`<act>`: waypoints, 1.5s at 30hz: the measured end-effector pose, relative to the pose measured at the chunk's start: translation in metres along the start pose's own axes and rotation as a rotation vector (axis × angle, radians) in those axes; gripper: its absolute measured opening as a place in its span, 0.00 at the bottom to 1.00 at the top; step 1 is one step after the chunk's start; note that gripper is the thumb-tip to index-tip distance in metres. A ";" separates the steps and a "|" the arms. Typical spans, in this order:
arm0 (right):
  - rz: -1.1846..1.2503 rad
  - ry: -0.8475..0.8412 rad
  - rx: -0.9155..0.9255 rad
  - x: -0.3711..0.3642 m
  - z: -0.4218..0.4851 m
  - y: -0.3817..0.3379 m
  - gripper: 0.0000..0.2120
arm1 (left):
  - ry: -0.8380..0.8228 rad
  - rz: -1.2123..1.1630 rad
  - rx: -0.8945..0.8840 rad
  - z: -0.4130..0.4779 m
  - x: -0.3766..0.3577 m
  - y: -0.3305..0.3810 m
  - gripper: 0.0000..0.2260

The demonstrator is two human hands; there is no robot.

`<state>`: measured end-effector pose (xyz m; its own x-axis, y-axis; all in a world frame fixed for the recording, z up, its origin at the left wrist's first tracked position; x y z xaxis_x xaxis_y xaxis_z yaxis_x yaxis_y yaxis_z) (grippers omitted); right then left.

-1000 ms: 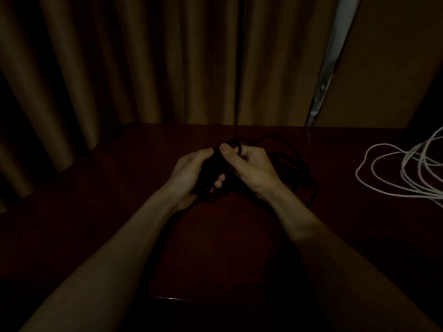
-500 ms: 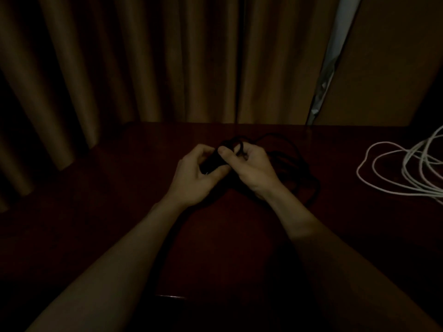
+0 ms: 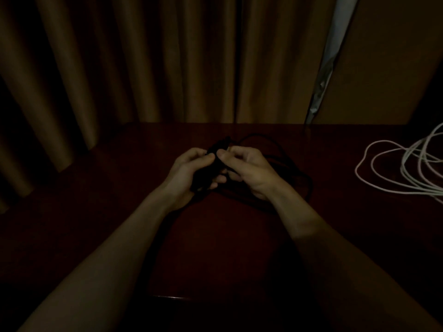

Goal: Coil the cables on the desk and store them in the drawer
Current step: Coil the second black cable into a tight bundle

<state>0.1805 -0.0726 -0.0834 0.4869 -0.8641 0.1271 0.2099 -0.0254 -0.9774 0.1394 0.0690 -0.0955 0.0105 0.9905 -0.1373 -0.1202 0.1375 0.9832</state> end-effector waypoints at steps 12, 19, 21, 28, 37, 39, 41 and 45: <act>-0.142 0.234 0.049 0.005 0.004 0.003 0.21 | 0.222 0.790 -0.434 -0.004 0.002 0.015 0.20; -0.108 0.181 0.082 0.006 0.002 0.000 0.23 | 0.096 0.363 -0.199 -0.004 0.002 0.009 0.08; -0.085 0.151 0.091 0.005 0.000 -0.001 0.22 | 0.107 0.237 -0.132 -0.003 0.003 0.008 0.08; 0.036 0.069 0.014 0.001 0.002 0.001 0.17 | 0.016 -0.037 -0.054 -0.001 0.000 0.008 0.16; 0.066 -0.089 -0.035 -0.009 -0.003 0.000 0.14 | -0.059 -0.035 0.014 -0.003 -0.003 0.006 0.12; 0.092 -0.048 -0.021 -0.006 -0.004 0.000 0.16 | 0.041 0.069 -0.044 -0.003 0.000 0.006 0.09; 0.108 0.016 -0.023 -0.003 -0.005 0.001 0.19 | 0.140 0.328 -0.203 -0.001 0.007 0.011 0.08; 0.018 0.129 -0.029 0.001 -0.003 0.003 0.18 | 0.117 0.632 -0.392 -0.003 0.006 0.016 0.16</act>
<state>0.1785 -0.0751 -0.0866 0.3769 -0.9220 0.0887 0.1763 -0.0226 -0.9841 0.1344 0.0768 -0.0809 -0.2802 0.8699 0.4059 -0.4129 -0.4910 0.7671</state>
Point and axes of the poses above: each hand's wrist, its own z-axis towards the middle knuckle, its own x-axis out of the back of the hand, y = z × x, the point moved 6 cm from there along z, towards the middle knuckle, and after that the axes turned 3 degrees about -x, right-handed, at the moved point
